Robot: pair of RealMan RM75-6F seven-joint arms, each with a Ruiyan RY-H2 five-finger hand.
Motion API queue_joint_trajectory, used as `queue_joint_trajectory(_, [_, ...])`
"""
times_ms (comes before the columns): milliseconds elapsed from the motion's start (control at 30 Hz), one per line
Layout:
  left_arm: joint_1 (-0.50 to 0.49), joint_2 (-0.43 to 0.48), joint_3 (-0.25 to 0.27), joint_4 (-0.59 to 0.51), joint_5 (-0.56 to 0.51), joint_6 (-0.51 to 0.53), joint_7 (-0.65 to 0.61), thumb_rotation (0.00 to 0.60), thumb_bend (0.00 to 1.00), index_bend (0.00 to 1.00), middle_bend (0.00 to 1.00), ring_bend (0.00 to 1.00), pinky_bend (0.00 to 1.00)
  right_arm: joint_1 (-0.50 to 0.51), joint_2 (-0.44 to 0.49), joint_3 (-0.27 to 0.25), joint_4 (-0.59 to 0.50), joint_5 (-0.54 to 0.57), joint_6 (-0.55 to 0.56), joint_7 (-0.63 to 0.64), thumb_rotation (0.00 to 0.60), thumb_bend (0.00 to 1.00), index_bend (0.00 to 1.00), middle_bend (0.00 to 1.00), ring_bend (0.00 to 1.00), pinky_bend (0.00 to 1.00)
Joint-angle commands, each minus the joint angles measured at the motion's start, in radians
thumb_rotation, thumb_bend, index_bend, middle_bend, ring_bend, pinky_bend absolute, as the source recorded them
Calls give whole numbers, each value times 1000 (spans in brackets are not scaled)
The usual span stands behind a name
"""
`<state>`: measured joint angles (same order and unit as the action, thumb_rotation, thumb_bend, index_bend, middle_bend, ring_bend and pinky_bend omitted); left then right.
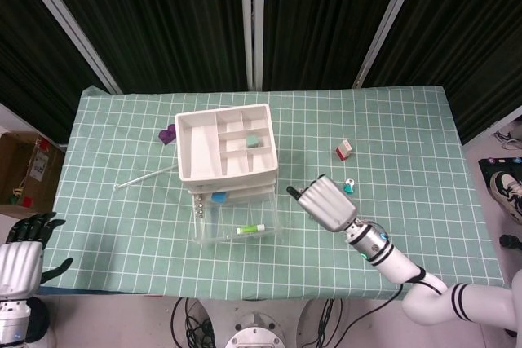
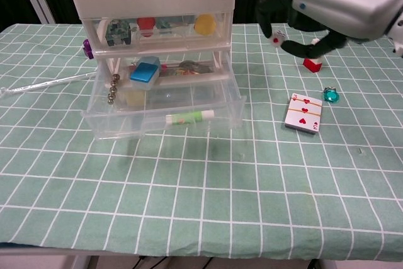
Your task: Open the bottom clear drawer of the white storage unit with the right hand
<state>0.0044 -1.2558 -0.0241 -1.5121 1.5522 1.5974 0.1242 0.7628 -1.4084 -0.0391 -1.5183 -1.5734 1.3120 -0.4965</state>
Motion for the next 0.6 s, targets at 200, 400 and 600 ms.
queue_joint_trajectory(200, [7,15,6,-42,9,15,38,600,45,291,192,165,189,-36,-127,-50,199,-21,-115,145,600,334,602,963,1000,1000])
queue_joint_trajectory(400, [16,23,10,-54,6,22,50,600,46,291,192,165,189,-37,-195,-59,271,-49,-164,186,600,334,468,963,1000,1000])
queue_joint_trajectory(600, [13,21,8,-56,8,18,53,600,46,290,192,165,189,-59,-168,-47,238,-40,-170,171,600,243,89,958,1000,1000])
